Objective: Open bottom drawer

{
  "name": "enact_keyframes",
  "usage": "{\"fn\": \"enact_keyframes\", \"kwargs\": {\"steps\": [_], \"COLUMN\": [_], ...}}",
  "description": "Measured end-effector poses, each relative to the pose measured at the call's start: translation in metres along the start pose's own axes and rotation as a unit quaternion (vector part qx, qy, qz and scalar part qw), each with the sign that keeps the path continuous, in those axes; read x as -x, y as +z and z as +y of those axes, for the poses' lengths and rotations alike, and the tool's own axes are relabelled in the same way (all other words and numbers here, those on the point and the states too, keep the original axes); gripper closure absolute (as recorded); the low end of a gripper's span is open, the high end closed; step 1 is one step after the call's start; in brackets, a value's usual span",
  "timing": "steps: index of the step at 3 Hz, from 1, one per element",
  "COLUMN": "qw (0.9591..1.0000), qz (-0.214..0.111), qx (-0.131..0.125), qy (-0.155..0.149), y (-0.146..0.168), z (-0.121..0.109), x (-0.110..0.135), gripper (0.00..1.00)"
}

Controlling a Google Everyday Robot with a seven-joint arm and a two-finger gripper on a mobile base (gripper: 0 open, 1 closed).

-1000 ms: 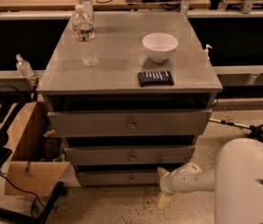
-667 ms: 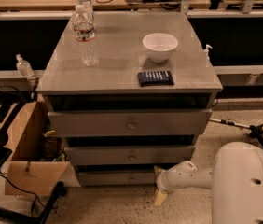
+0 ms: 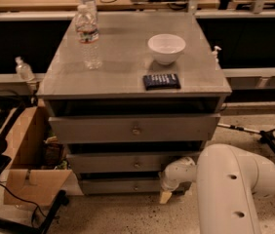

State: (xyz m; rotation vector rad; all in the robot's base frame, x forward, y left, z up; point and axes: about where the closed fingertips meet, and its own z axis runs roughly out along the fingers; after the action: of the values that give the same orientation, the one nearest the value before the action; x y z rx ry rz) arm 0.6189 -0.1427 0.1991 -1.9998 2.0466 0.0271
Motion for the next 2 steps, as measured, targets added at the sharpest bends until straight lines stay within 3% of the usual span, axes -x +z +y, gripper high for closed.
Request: {"fn": "enact_keyframes", "kwargs": {"steps": [2], "qw": [1.0], "qz": [0.0], "qx": [0.0], "qy": [0.0], "y": [-0.0014], "z": [0.0074], "x": [-0.0017], "gripper": [0.69]}}
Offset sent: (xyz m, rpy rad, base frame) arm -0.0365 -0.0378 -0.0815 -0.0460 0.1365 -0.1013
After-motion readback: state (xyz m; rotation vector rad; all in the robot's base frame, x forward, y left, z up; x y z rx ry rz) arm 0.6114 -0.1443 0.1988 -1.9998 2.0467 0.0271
